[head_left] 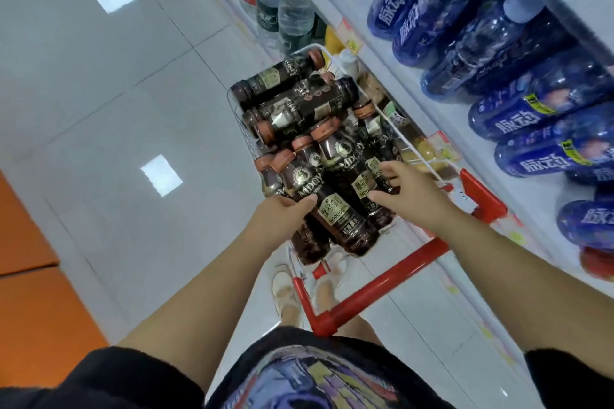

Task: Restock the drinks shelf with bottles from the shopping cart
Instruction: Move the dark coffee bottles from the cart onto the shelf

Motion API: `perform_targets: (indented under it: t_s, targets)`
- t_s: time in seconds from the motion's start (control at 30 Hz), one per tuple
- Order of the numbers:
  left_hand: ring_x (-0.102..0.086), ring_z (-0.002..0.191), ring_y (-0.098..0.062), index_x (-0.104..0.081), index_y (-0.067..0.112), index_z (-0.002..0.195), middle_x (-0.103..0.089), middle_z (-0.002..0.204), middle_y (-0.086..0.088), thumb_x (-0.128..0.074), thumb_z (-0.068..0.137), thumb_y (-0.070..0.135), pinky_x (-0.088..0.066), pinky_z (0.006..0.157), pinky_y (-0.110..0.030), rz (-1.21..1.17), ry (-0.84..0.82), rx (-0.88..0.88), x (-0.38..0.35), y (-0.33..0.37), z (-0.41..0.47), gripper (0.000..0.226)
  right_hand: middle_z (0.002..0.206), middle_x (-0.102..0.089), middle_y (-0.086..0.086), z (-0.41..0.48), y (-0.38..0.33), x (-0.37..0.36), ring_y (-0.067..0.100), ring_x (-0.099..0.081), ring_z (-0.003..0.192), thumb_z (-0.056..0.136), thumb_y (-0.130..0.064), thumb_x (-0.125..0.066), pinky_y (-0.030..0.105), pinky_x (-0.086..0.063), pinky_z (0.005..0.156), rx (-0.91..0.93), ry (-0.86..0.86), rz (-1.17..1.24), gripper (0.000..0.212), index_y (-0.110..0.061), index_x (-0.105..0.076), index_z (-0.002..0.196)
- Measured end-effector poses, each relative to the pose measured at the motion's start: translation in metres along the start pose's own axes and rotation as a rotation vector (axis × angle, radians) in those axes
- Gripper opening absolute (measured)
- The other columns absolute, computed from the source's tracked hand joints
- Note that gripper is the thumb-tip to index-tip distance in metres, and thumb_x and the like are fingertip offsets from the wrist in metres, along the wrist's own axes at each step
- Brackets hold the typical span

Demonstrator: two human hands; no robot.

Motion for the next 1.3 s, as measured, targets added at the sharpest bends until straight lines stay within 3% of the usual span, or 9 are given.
perform_targets:
  t_s: [0.17,0.23,0.47,0.57,0.67,0.83,1.0,1.13,1.3]
  targets:
    - [-0.063,0.094,-0.02,-0.057,0.028,0.091,-0.064,0.102,-0.002,-0.063,0.082,0.048,-0.054,0.084,-0.036,-0.21,-0.006,0.057,-0.009,0.012,0.005,0.023,0.146,-0.036,0.006,0.015,-0.01,-0.011,0.023,-0.041,0.13,0.082,-0.034,-0.068,0.036,-0.035,0.103,-0.016,0.003,-0.016,0.073,-0.018,-0.031,0.143]
    - [-0.062,0.096,-0.019,-0.058,0.024,0.107,-0.065,0.106,0.0,-0.067,0.079,0.046,-0.053,0.084,-0.035,-0.292,0.039,0.064,-0.018,0.016,0.01,0.037,0.146,-0.035,0.006,0.02,-0.015,-0.015,0.024,-0.038,0.131,0.082,-0.035,-0.068,0.036,-0.035,0.104,-0.015,0.009,-0.054,0.075,-0.017,-0.029,0.144]
    - [-0.068,0.09,-0.016,-0.057,0.018,0.114,-0.07,0.102,0.0,-0.076,0.068,0.043,-0.055,0.084,-0.042,-0.495,0.178,0.018,-0.03,0.029,0.011,0.056,0.139,-0.039,0.007,0.027,-0.021,-0.015,0.023,-0.039,0.128,0.08,-0.037,-0.07,0.032,-0.037,0.1,-0.077,0.031,-0.051,0.075,-0.013,-0.033,0.141]
    - [-0.066,0.096,-0.016,-0.052,0.023,0.117,-0.067,0.108,0.004,-0.078,0.053,0.061,-0.055,0.084,-0.044,-0.421,0.155,-0.045,-0.019,0.034,0.008,0.079,0.133,-0.043,0.003,0.015,-0.028,-0.005,0.02,-0.045,0.122,0.078,-0.036,-0.071,0.025,-0.036,0.091,-0.097,0.086,0.064,0.069,-0.015,-0.039,0.135]
    - [-0.063,0.099,-0.016,-0.044,0.028,0.115,-0.061,0.109,0.006,-0.077,0.065,0.052,-0.054,0.083,-0.04,-0.323,0.129,-0.143,0.0,0.055,-0.001,0.064,0.131,-0.047,0.001,-0.001,-0.038,0.01,0.016,-0.046,0.119,0.075,-0.038,-0.073,0.023,-0.033,0.088,-0.16,0.163,0.174,0.07,-0.016,-0.042,0.134]
    - [-0.064,0.102,-0.024,-0.051,0.029,0.116,-0.063,0.117,-0.001,-0.075,0.058,0.064,-0.051,0.09,-0.048,-0.301,-0.096,-0.22,0.023,0.11,-0.033,0.072,0.11,-0.057,-0.009,-0.043,-0.066,0.042,0.01,-0.056,0.097,0.073,-0.038,-0.074,0.027,-0.043,0.081,-0.279,0.333,0.512,0.058,-0.023,-0.049,0.123]
    - [-0.071,0.083,-0.019,-0.058,0.026,0.104,-0.073,0.089,0.0,-0.069,0.08,0.036,-0.055,0.076,-0.036,-0.262,-0.418,-0.319,0.029,0.173,-0.092,0.029,0.108,-0.064,-0.002,-0.106,-0.101,0.081,0.017,-0.065,0.094,0.071,-0.042,-0.074,0.042,-0.051,0.09,-0.313,0.55,0.817,0.048,-0.025,-0.053,0.111]
    - [-0.069,0.076,-0.017,-0.056,0.019,0.114,-0.071,0.089,-0.003,-0.069,0.076,0.013,-0.054,0.067,-0.03,-0.12,-0.61,-0.534,0.03,0.223,-0.159,0.041,0.1,-0.066,-0.004,-0.171,-0.134,0.121,0.015,-0.065,0.091,0.074,-0.042,-0.071,0.038,-0.052,0.087,-0.268,0.752,0.93,0.045,-0.02,-0.055,0.11]
    - [-0.06,0.066,-0.016,-0.056,0.014,0.099,-0.062,0.076,-0.003,-0.052,0.086,0.002,-0.052,0.06,-0.029,0.115,-0.845,-0.729,0.025,0.277,-0.245,0.018,0.093,-0.068,0.006,-0.254,-0.162,0.16,0.019,-0.068,0.07,0.08,-0.035,-0.067,0.029,-0.053,0.057,-0.184,0.859,1.168,0.036,-0.015,-0.056,0.108]
Point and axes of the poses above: each hand's wrist, its own z-axis towards the middle knuckle, its own x-axis out of the back of the hand, y = z × x, the point moved 3 cm from there along z, towards the middle knuckle
